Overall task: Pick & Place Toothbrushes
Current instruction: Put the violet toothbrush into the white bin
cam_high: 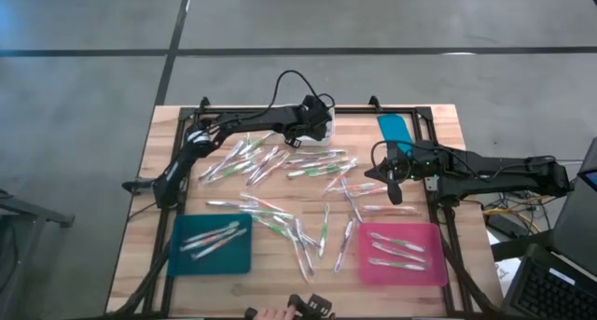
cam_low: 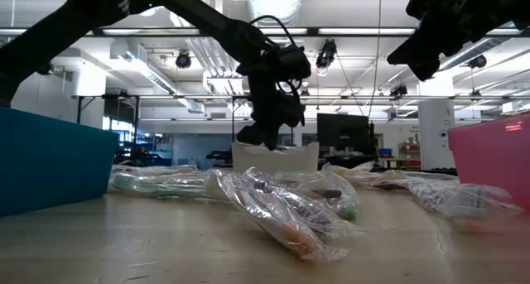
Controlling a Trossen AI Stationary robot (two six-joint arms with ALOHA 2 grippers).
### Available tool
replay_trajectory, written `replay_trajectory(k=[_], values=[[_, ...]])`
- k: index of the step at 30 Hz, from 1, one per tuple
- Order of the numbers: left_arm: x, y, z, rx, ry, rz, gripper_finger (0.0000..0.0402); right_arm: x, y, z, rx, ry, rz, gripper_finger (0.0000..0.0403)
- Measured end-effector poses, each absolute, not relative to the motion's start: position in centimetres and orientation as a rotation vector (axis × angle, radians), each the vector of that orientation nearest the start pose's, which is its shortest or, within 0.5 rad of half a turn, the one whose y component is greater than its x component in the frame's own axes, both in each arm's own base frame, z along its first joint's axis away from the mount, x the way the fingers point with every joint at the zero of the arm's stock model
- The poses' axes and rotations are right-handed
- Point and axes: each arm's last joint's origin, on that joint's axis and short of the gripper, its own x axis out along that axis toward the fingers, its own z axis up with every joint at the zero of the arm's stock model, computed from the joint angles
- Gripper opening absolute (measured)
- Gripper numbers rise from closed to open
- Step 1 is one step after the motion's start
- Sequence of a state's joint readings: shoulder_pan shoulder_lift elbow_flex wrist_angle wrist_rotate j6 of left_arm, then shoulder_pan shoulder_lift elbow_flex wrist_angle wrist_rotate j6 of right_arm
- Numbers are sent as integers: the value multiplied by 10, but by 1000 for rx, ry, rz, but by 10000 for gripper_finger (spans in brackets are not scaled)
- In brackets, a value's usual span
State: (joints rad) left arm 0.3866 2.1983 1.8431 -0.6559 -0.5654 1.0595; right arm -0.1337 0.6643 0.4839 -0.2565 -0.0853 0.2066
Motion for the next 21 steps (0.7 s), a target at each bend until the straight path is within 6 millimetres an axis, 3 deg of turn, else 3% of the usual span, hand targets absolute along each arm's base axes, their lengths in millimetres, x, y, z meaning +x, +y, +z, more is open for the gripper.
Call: replay_trajectory(k=[10,21], values=[[436,195,204,1000,1338,110,13,150,-18,240,251,428,-92,8],[422,202,169,1004,1385,72,34,150,-18,240,251,428,-92,8]])
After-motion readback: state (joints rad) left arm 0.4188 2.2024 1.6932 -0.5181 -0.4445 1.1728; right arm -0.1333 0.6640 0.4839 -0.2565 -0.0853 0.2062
